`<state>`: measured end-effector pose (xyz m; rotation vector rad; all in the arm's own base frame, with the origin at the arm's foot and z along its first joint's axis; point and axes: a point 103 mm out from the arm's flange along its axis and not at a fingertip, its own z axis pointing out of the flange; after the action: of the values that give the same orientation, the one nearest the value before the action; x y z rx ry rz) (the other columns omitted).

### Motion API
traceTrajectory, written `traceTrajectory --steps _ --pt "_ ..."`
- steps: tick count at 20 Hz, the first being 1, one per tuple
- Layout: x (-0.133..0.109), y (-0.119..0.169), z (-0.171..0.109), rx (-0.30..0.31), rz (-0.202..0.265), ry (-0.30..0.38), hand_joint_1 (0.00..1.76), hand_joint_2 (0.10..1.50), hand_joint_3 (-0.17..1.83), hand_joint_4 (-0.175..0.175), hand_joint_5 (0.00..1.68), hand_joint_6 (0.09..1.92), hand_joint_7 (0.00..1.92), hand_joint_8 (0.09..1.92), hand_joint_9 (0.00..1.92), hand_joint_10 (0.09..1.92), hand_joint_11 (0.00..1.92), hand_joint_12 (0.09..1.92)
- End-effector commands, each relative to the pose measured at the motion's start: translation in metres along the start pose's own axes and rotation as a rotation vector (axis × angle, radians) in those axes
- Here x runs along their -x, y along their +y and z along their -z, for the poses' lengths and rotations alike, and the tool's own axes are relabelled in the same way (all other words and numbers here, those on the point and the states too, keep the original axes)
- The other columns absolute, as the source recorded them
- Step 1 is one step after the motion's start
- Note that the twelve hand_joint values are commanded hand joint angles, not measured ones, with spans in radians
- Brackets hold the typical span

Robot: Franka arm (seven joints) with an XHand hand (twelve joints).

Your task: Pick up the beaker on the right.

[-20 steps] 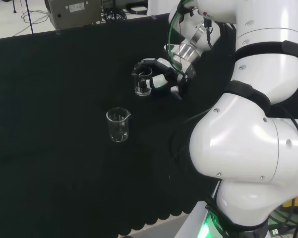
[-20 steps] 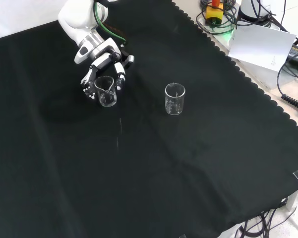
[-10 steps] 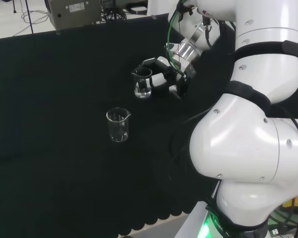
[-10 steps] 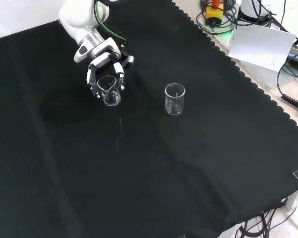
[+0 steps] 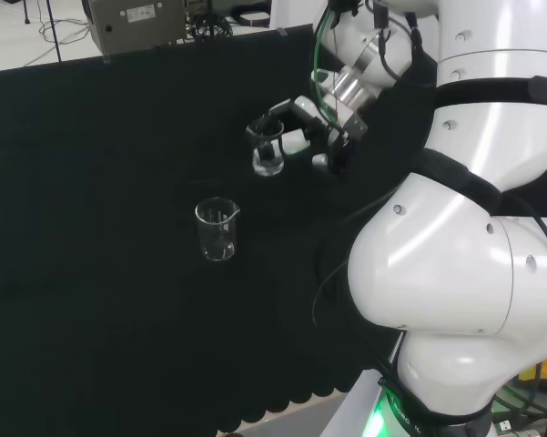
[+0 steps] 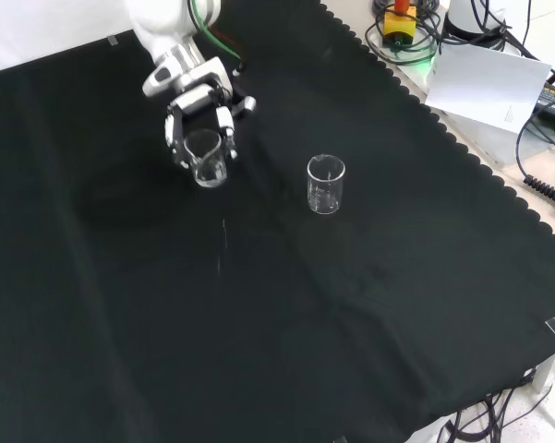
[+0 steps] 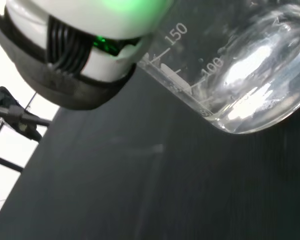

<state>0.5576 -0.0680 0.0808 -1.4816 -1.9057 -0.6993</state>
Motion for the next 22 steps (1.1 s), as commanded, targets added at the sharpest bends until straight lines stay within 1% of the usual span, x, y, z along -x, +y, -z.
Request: traceTrajectory --steps 1,2,3,5,7,10,12,16,19,22 --pt "-0.007 -0.011 0.068 0.024 0.056 -0.110 1.42 0.92 0.08 -0.175 1.29 0.46 1.27 0.57 1.46 0.22 1.25 0.64" --pt "-0.009 -0.015 0.072 0.017 0.051 -0.121 1.38 0.88 0.17 -0.175 1.29 0.47 1.29 0.54 1.51 0.26 1.26 0.64" --pt "-0.012 -0.018 0.075 0.006 0.042 -0.126 1.35 0.82 0.31 -0.175 1.29 0.51 1.31 0.54 1.55 0.30 1.27 0.64" --pt "-0.017 -0.026 0.078 -0.023 0.026 -0.129 1.32 0.72 0.54 -0.175 1.24 0.67 1.29 0.65 1.58 0.38 1.27 0.65" --pt "-0.024 -0.034 0.077 -0.041 0.013 -0.128 1.31 0.67 0.66 -0.175 1.19 0.79 1.25 0.76 1.56 0.49 1.25 0.69" --pt "-0.038 -0.049 0.077 -0.065 0.009 -0.145 1.30 0.65 0.72 -0.175 1.17 0.84 1.23 0.82 1.54 0.56 1.24 0.71" --pt "-0.054 -0.061 0.071 -0.083 0.008 -0.171 1.30 0.65 0.74 -0.175 1.17 0.86 1.22 0.84 1.53 0.59 1.24 0.72" --pt "-0.084 -0.086 0.056 -0.130 -0.010 -0.227 1.30 0.65 0.74 -0.175 1.16 0.87 1.22 0.85 1.53 0.60 1.24 0.72" --pt "-0.102 -0.101 0.046 -0.182 -0.015 -0.252 1.30 0.65 0.74 -0.175 1.16 0.87 1.22 0.85 1.53 0.61 1.24 0.72" --pt "-0.116 -0.111 0.038 -0.230 -0.008 -0.269 1.30 0.65 0.75 -0.175 1.16 0.87 1.22 0.85 1.53 0.61 1.24 0.72"
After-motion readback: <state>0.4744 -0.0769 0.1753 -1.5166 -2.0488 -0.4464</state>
